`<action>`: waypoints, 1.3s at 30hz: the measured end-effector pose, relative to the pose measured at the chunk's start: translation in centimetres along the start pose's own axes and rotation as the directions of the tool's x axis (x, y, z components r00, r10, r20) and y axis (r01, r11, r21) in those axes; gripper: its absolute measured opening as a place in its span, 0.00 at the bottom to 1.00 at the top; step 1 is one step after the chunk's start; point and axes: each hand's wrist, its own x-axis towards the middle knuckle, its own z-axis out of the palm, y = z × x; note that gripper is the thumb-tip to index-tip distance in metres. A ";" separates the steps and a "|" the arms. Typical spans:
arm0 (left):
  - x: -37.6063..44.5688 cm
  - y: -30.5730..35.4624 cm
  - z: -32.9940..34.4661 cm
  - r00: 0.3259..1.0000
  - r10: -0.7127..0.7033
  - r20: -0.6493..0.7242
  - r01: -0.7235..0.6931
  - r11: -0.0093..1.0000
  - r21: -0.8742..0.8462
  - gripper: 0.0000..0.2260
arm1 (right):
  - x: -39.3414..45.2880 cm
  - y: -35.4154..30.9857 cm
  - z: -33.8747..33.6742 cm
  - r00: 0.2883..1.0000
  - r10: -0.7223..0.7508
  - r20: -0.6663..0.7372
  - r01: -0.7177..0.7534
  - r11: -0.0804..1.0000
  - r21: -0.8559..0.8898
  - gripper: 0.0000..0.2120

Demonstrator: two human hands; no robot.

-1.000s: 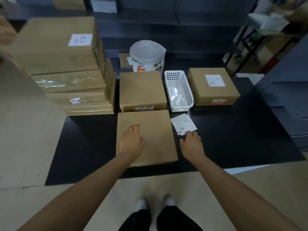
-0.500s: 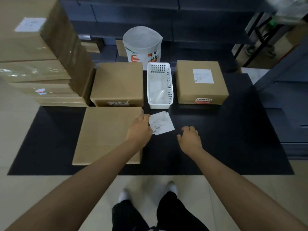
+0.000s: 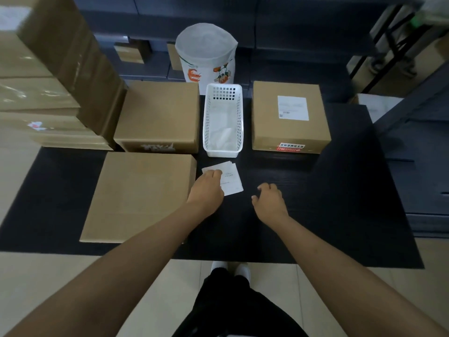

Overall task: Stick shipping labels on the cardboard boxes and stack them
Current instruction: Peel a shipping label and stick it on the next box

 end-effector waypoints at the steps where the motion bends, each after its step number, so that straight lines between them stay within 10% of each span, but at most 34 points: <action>1: 0.3 -0.1 0.1 1.000 -0.004 0.013 0.004 1.000 0.010 0.19 | 0.3 0.0 0.2 1.000 0.010 0.009 -0.010 1.000 0.010 0.20; 29: 4.7 -1.4 7.6 0.994 -0.014 0.112 -0.006 0.985 0.174 0.25 | 7.3 -1.9 3.6 0.947 0.273 0.169 -0.321 0.828 0.460 0.15; 39: 3.6 -1.4 6.2 0.996 0.046 0.075 -0.059 0.983 0.176 0.22 | 6.2 -2.3 2.1 0.864 0.227 0.450 -0.496 0.538 0.682 0.11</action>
